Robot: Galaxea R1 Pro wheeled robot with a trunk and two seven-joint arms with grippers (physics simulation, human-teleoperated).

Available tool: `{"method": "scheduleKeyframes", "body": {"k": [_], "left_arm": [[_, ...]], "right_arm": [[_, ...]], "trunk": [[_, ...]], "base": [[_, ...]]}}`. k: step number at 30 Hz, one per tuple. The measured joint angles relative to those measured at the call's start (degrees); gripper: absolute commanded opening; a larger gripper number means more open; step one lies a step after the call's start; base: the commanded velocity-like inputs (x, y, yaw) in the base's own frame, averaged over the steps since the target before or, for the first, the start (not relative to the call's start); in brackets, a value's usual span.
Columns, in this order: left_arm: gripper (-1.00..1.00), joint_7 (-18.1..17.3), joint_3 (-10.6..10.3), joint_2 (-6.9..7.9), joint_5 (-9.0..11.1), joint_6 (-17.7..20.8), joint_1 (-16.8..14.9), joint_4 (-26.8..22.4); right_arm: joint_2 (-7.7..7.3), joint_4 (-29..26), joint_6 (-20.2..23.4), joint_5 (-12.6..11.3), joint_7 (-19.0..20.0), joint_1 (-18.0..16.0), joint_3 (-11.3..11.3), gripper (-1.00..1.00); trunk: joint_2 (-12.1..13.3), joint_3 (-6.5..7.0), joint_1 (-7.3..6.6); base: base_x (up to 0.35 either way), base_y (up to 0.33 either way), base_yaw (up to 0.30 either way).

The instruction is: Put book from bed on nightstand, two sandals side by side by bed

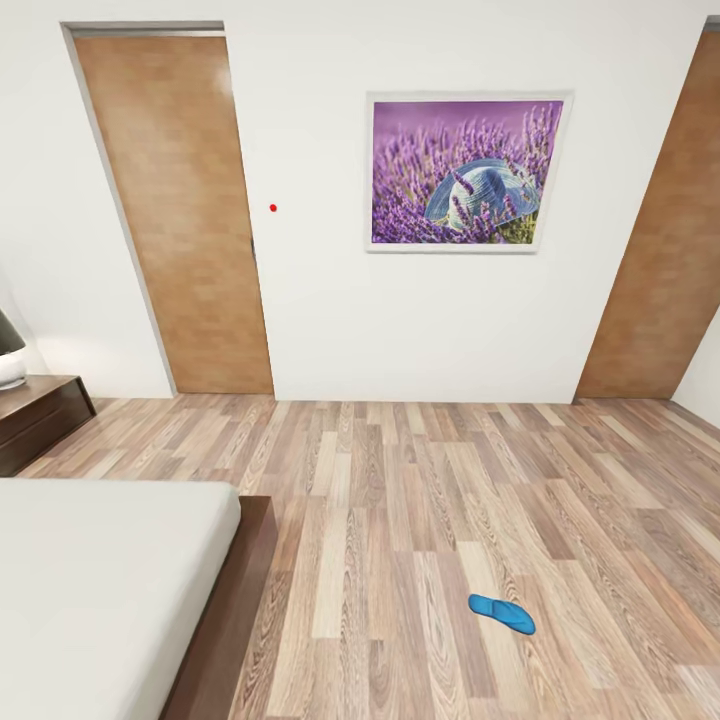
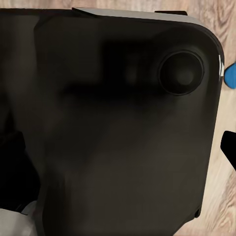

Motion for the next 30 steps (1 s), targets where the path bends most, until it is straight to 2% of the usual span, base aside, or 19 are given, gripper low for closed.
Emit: {"method": "scheduleKeyframes", "body": {"k": [12, 30], "left_arm": [[1.00, 0.00, 0.00, -0.03, 0.00, 0.00, 0.03, 0.00], [1.00, 0.00, 0.00, -0.03, 0.00, 0.00, 0.00, 0.00]], "right_arm": [[0.03, 0.00, 0.00, 0.00, 0.00, 0.00, 0.00, 1.00], [0.07, 0.00, 0.00, 0.00, 0.00, 0.00, 0.05, 1.00]], "trunk": [[0.00, 0.00, 0.00], [0.00, 0.00, 0.00]], "base": [[0.174, 0.000, 0.000], [0.085, 0.000, 0.000]]}}
